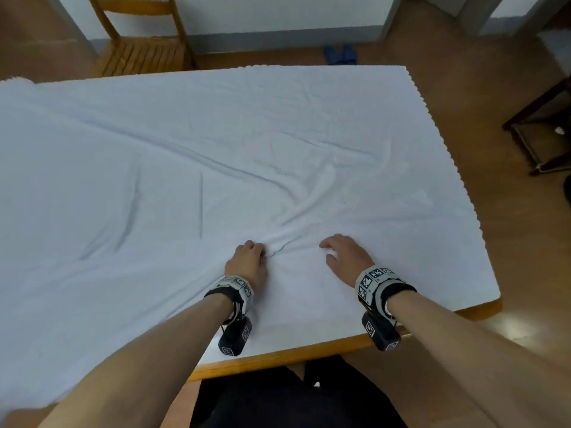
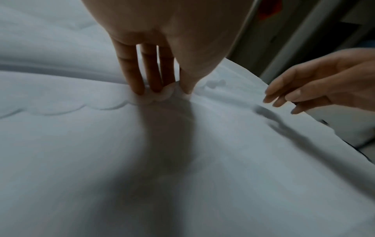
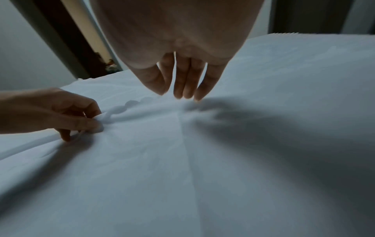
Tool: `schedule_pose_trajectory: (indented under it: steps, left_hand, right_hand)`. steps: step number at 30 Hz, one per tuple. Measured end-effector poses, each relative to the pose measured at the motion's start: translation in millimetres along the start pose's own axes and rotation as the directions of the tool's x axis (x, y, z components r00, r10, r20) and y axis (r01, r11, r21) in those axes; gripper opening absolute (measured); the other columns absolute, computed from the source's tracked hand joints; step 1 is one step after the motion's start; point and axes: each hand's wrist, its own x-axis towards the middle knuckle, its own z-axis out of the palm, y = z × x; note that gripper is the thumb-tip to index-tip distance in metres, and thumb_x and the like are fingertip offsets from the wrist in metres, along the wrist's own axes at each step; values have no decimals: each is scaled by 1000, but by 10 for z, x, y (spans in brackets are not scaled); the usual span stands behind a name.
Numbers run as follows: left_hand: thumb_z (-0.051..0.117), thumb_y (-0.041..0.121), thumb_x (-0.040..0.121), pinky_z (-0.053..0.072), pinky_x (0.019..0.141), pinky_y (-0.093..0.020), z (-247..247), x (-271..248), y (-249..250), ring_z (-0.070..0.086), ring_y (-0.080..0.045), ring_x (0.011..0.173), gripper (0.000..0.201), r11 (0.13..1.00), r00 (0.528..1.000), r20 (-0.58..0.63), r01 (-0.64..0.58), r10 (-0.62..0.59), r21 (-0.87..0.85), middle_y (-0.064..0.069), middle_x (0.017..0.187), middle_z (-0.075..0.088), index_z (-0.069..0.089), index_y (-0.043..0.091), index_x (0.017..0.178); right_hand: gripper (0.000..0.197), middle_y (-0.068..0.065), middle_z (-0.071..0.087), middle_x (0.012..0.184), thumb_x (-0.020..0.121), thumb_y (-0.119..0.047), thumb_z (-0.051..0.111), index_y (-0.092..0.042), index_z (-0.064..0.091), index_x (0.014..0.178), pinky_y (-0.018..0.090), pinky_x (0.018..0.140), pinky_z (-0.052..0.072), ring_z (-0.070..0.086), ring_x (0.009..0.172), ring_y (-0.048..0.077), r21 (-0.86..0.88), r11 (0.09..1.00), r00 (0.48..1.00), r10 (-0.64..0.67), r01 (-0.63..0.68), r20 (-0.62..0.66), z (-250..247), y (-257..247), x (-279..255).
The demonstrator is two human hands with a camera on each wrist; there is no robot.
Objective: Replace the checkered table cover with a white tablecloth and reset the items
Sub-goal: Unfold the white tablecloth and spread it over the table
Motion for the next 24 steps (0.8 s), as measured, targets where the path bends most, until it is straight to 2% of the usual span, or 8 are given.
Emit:
schedule_pose_trajectory:
  steps: [3,6,9,13,17,19,21,24]
  left_hand:
    - [50,16,95,41,76,-37,34,-323,82,50,-29,103,14,995,992,-127,-10,-3,-96,-6,106,58,60,11,103]
    - [52,20,95,38,68,-36,57,-737,183,51,-28,84,7,985,970,-242,-13,-30,-172,-6,85,59,53,17,89]
    - [45,28,100,33,62,-33,105,-1071,242,48,-22,69,10,970,977,-195,36,-85,-241,2,75,52,41,23,92]
    - [42,33,102,35,56,-33,121,-1358,282,50,-21,60,13,951,960,-244,62,-140,-303,6,63,50,40,23,94]
    - [43,36,102,35,57,-33,172,-1568,312,53,-21,62,15,943,952,-269,50,-145,-330,2,65,55,41,24,93]
    - [42,37,103,31,56,-32,243,-1680,329,51,-20,61,16,948,952,-276,43,-135,-316,3,64,53,41,24,93]
    - [43,37,102,31,56,-32,354,-1813,351,51,-20,60,15,948,955,-272,26,-117,-316,3,63,52,41,25,93]
    - [43,38,102,34,57,-33,551,-2006,381,55,-25,66,16,957,975,-217,-23,-42,-288,-3,68,59,43,24,95]
  right_hand:
    - [48,-7,46,137,88,-14,58,-22,50,135,33,102,42,39,128,14,-78,982,984,-178,175,-31,-136,-8,176]
    - [63,-6,41,145,83,-19,66,-22,44,142,32,109,34,33,135,17,-221,897,924,-366,383,115,-196,-155,292]
    - [48,-8,50,132,82,-26,68,-27,56,128,32,108,33,37,130,16,-246,826,855,-447,507,261,-102,-342,300]
    - [36,-4,61,120,85,-29,61,-25,61,121,34,101,40,48,117,18,-221,833,820,-389,508,420,49,-500,100]
    - [28,-2,66,103,85,-25,52,-26,60,112,31,79,44,58,96,22,-237,822,790,-352,517,502,87,-404,-183]
    - [20,-3,65,94,84,-24,52,-26,58,102,31,74,43,58,89,22,-305,791,792,-333,530,511,66,-262,-338]
    - [17,-2,66,96,85,-22,51,-26,56,101,31,75,43,58,91,23,-390,773,821,-281,501,497,24,-88,-527]
    - [11,-3,66,105,92,-25,48,-26,57,97,31,88,39,59,98,22,-542,729,889,-206,418,408,-4,291,-828]
